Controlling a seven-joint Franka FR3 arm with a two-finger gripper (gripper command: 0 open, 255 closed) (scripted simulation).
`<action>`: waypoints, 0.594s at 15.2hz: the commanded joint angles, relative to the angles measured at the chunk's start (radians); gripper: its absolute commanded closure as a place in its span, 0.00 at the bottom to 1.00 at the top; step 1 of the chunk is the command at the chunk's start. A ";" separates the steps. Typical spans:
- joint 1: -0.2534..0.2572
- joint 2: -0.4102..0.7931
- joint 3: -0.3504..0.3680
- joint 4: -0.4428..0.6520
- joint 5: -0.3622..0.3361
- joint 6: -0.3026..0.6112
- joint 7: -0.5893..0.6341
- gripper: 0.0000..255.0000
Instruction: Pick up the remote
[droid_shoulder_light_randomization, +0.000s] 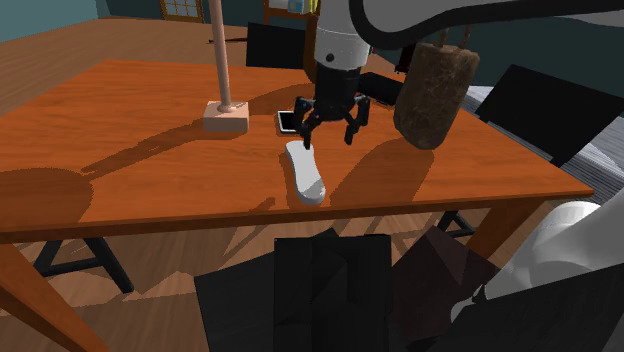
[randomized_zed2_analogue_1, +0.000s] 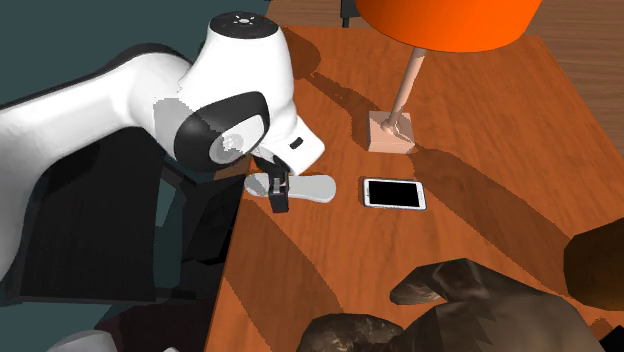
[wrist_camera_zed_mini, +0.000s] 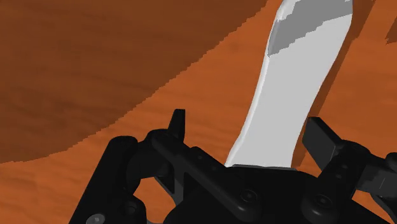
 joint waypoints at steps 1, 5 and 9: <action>0.001 0.075 0.033 0.048 -0.011 0.019 0.073 0.00; 0.005 0.134 0.052 0.066 -0.026 0.054 0.124 0.00; 0.006 0.141 0.055 0.019 -0.028 0.107 0.127 0.00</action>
